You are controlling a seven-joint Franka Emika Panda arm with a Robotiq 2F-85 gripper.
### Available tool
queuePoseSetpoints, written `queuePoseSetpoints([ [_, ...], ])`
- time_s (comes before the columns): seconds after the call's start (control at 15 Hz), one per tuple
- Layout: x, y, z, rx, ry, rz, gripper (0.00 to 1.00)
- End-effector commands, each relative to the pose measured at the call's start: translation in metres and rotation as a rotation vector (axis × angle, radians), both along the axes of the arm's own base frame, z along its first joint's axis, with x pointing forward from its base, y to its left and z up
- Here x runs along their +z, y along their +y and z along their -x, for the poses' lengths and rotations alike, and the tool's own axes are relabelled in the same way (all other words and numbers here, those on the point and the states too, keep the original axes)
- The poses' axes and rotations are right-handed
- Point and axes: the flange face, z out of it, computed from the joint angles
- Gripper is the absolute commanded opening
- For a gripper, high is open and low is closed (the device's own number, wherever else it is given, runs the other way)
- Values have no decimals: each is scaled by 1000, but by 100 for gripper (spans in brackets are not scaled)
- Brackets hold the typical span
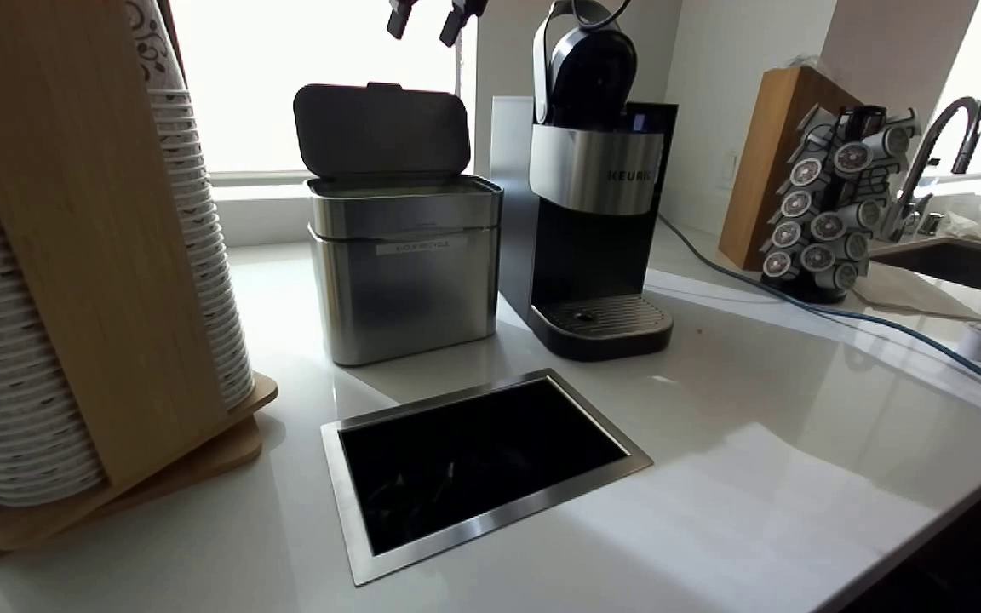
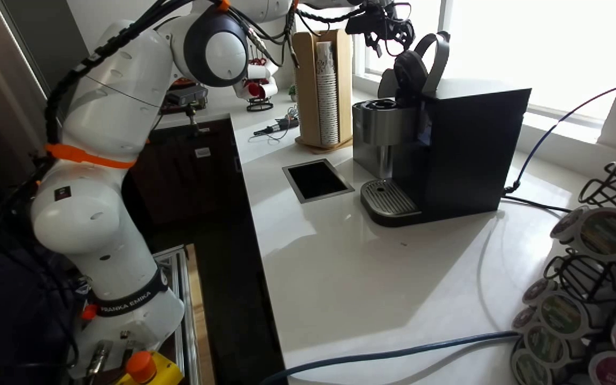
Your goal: Remove the coffee pod from the coffeemaker and place it in the silver bin then close the bin.
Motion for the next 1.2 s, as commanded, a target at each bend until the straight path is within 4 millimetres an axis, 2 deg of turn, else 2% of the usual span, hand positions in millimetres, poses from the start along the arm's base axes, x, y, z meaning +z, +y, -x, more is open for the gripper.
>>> queuePoseSetpoints([
  [0.0,6,18,21,55,118,147,100],
  [0.07,9,24,26,69,139,197,100],
  [0.13,3,15,18,50,107,116,100],
  [0.27,7,22,22,58,110,122,100],
  [0.47,2,15,15,66,95,152,100],
  [0.67,1,-11,6,244,96,242,100],
  [0.93,-6,-47,5,368,184,396,100],
  [1.0,-4,-38,7,318,157,329,100],
  [1.13,-4,-45,5,318,161,335,100],
])
